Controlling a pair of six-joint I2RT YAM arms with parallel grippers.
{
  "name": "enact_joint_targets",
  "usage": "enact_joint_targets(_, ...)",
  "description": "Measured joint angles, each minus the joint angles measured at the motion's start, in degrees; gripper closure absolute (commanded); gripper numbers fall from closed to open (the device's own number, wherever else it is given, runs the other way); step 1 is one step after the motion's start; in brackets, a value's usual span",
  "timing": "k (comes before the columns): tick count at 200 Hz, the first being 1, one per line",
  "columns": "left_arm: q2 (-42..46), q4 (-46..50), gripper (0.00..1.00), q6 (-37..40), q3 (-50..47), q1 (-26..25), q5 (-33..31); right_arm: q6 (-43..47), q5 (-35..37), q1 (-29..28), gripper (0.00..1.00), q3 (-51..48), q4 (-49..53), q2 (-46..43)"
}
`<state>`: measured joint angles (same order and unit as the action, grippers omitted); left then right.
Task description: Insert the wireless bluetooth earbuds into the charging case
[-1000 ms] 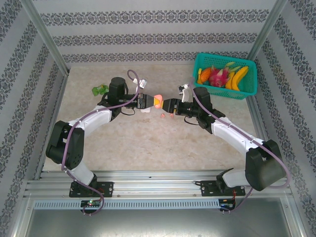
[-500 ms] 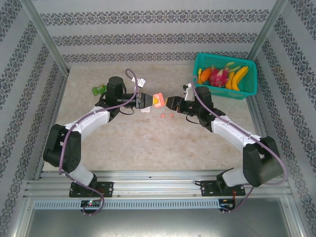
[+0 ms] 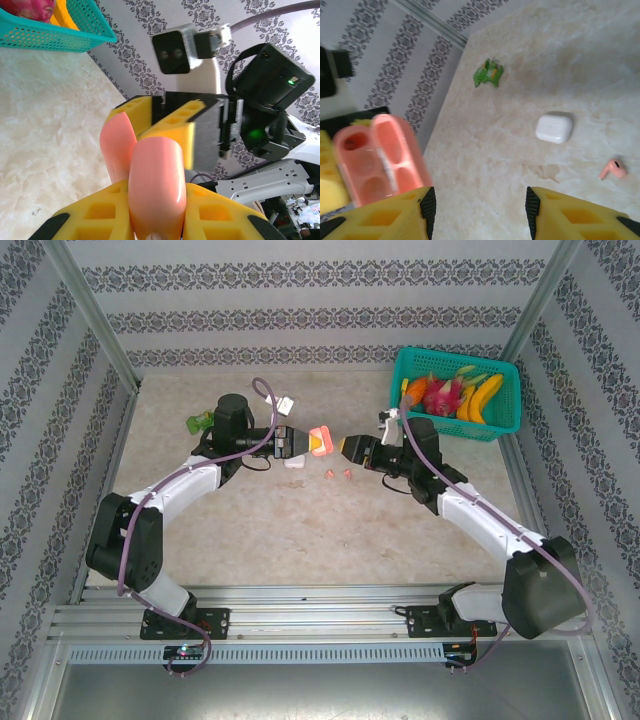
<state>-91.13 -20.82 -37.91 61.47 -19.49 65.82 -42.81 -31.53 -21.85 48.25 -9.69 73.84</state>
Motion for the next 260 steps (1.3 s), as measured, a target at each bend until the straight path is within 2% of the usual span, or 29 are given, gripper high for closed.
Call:
enact_joint_targets(36, -0.2, -0.6, 0.99, 0.0, 0.0, 0.0, -0.8, -3.9, 0.2, -0.6, 0.52, 0.0, -0.9, -0.9)
enact_joint_targets(92, -0.2, -1.9, 0.98, -0.4, 0.0, 0.0, -1.6, -7.1, 1.5, -4.6, 0.56, 1.7, -1.2, 2.1)
enact_joint_targets(188, -0.3, -3.3, 0.99, -1.1, -1.0, 0.0, -2.4, -10.8, 4.5, -4.7, 0.62, 3.6, -2.4, 5.6)
enact_joint_targets(260, -0.3, -4.3, 0.98, -1.1, -1.9, 0.0, -3.8, -14.5, 2.4, -4.8, 0.85, 4.4, -5.0, 7.4)
